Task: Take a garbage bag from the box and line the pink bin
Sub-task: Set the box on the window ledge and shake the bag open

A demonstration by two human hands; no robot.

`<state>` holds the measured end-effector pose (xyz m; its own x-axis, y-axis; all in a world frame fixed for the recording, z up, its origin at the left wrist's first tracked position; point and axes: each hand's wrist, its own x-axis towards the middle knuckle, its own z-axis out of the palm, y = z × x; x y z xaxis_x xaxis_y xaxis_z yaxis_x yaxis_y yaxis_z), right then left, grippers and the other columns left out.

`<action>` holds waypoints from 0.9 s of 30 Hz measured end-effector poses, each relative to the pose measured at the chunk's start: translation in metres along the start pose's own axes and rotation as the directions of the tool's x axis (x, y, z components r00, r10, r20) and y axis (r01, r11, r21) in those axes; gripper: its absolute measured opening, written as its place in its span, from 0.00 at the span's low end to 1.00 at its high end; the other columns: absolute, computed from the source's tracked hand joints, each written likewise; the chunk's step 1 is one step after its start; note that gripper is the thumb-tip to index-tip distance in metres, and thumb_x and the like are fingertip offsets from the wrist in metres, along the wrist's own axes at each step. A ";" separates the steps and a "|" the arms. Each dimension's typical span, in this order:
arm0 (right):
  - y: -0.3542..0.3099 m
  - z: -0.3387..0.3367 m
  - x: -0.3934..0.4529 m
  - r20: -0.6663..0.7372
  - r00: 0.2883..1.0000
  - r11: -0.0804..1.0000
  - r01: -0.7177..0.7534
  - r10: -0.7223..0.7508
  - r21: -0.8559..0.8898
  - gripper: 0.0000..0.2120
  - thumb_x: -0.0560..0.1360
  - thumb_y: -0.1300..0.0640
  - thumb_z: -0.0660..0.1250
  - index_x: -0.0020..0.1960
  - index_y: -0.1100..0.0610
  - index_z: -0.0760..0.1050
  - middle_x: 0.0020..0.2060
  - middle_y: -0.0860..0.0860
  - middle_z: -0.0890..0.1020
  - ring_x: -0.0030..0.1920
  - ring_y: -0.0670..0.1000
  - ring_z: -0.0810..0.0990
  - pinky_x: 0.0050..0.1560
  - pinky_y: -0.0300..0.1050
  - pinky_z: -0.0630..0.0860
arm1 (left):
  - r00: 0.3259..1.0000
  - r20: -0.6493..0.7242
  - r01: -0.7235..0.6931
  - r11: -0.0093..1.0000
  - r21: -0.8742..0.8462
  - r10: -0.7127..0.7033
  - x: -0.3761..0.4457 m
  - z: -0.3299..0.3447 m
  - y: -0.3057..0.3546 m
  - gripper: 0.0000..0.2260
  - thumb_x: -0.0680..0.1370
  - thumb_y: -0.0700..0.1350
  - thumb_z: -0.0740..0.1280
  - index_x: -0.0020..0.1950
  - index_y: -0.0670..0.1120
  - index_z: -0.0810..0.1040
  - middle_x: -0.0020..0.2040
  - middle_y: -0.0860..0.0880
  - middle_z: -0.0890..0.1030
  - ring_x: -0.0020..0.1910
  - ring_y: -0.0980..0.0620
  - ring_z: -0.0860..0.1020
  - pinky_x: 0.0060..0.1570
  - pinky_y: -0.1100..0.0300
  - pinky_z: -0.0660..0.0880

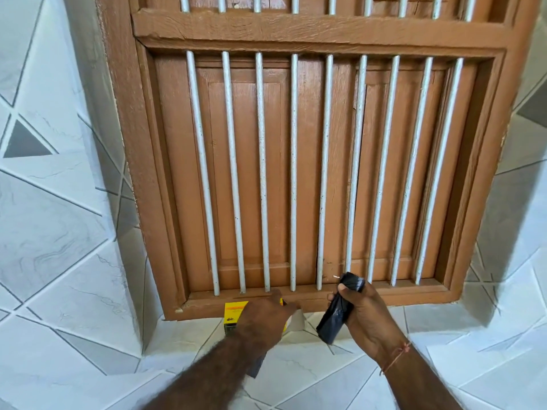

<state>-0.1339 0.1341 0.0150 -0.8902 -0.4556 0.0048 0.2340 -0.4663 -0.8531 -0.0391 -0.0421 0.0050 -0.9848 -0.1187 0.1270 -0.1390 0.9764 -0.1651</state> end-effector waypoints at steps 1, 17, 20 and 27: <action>0.000 0.000 -0.002 0.001 1.000 1.000 -0.004 0.004 0.004 0.10 0.77 0.70 0.61 0.55 0.60 0.73 0.37 0.57 0.77 0.40 0.57 0.78 0.44 0.51 0.76 | 1.000 -0.007 0.000 1.000 0.001 0.000 0.002 0.000 0.001 0.21 0.74 0.39 0.62 0.66 0.52 0.69 0.64 0.42 0.73 0.53 0.37 0.79 0.48 0.49 0.76; -0.018 0.045 -0.002 -0.003 0.967 0.935 0.248 -0.256 0.252 0.12 0.77 0.69 0.63 0.57 0.57 0.70 0.44 0.58 0.77 0.44 0.56 0.81 0.47 0.53 0.80 | 0.943 -0.288 -0.031 0.818 -0.575 -0.166 -0.037 -0.021 0.019 0.30 0.73 0.58 0.69 0.73 0.58 0.64 0.68 0.61 0.69 0.61 0.61 0.71 0.57 0.69 0.69; -0.010 0.056 -0.006 -0.001 0.962 0.939 0.265 -0.271 0.219 0.13 0.76 0.67 0.65 0.57 0.57 0.70 0.46 0.61 0.77 0.43 0.55 0.83 0.45 0.53 0.82 | 0.918 -0.303 -0.003 0.762 -0.647 -0.254 -0.043 -0.028 0.020 0.31 0.72 0.59 0.70 0.73 0.57 0.65 0.65 0.61 0.70 0.57 0.63 0.70 0.54 0.71 0.67; -0.009 0.049 -0.024 0.044 0.962 0.952 0.272 -0.269 -0.137 0.15 0.76 0.67 0.67 0.60 0.58 0.69 0.50 0.63 0.81 0.49 0.57 0.85 0.47 0.48 0.83 | 0.909 -0.317 0.024 0.795 -0.606 -0.269 -0.048 -0.037 0.009 0.32 0.73 0.60 0.69 0.74 0.57 0.63 0.68 0.60 0.68 0.57 0.63 0.68 0.56 0.72 0.67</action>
<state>-0.0955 0.1127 0.0483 -0.9023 -0.3463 0.2569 -0.0730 -0.4646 -0.8825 0.0109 -0.0209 0.0335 -0.8250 -0.3138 0.4699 -0.0712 0.8827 0.4644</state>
